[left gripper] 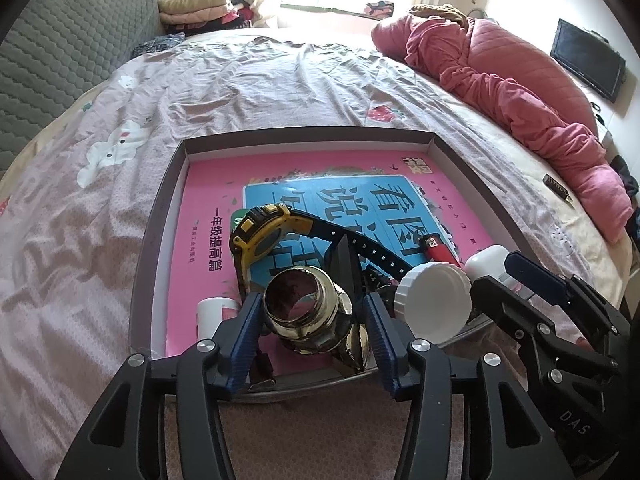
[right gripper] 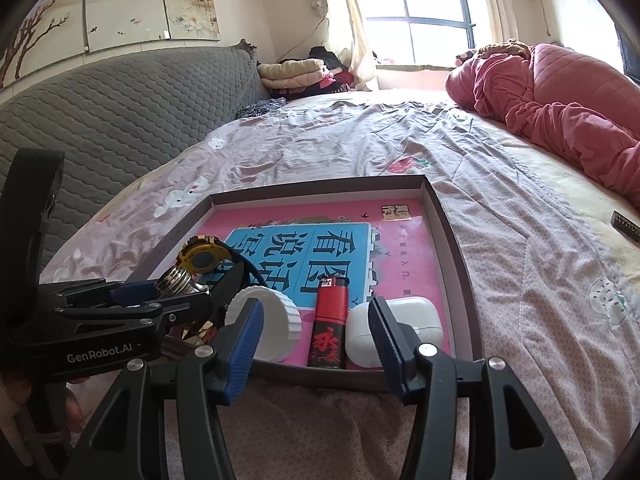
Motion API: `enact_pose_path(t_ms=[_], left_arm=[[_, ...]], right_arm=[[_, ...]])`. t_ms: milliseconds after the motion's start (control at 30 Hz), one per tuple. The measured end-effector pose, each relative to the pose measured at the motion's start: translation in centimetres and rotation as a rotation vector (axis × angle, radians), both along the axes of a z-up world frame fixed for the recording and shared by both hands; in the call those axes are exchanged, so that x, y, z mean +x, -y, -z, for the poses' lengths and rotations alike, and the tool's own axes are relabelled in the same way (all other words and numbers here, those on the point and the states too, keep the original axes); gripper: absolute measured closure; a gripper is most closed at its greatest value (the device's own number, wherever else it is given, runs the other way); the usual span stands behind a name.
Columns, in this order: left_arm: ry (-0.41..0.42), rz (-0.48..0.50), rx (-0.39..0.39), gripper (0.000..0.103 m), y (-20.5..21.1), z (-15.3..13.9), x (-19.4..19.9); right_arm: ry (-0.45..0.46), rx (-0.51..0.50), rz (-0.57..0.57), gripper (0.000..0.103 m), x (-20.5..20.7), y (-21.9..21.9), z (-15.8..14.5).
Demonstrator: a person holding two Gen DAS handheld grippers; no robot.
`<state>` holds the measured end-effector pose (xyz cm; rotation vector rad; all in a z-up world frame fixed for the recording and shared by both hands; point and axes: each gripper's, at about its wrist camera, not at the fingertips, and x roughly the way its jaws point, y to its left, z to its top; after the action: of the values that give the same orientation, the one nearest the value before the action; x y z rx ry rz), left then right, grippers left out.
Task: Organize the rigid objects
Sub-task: 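Open the left gripper releasing the ring while the right opens releasing the lid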
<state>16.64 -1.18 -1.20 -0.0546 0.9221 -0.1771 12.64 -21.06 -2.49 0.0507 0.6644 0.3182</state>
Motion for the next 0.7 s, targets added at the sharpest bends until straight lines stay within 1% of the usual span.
enact_pose_path(t_ms=[67,133,400,567,700], left_arm=[[0.001,0.000,-0.001,0.049,0.01,0.04,0.05],[0.002,-0.001,-0.001,0.046,-0.04,0.07,0.05],[0.008,-0.006,-0.010,0.044,-0.18,0.15,0.11],[0.016,-0.010,-0.030,0.041,-0.19,0.05,-0.10],[0.034,-0.022,-0.056,0.036,-0.26,-0.40,-0.76]], right_arm=[[-0.002,0.000,0.003,0.049,0.06,0.01,0.08],[-0.005,-0.002,0.005,0.049,0.10,-0.05,0.17],[-0.008,-0.007,0.012,0.048,0.42,0.09,0.44],[-0.003,-0.009,0.023,0.048,0.43,0.31,0.41],[0.002,-0.006,0.030,0.048,0.39,0.47,0.26]])
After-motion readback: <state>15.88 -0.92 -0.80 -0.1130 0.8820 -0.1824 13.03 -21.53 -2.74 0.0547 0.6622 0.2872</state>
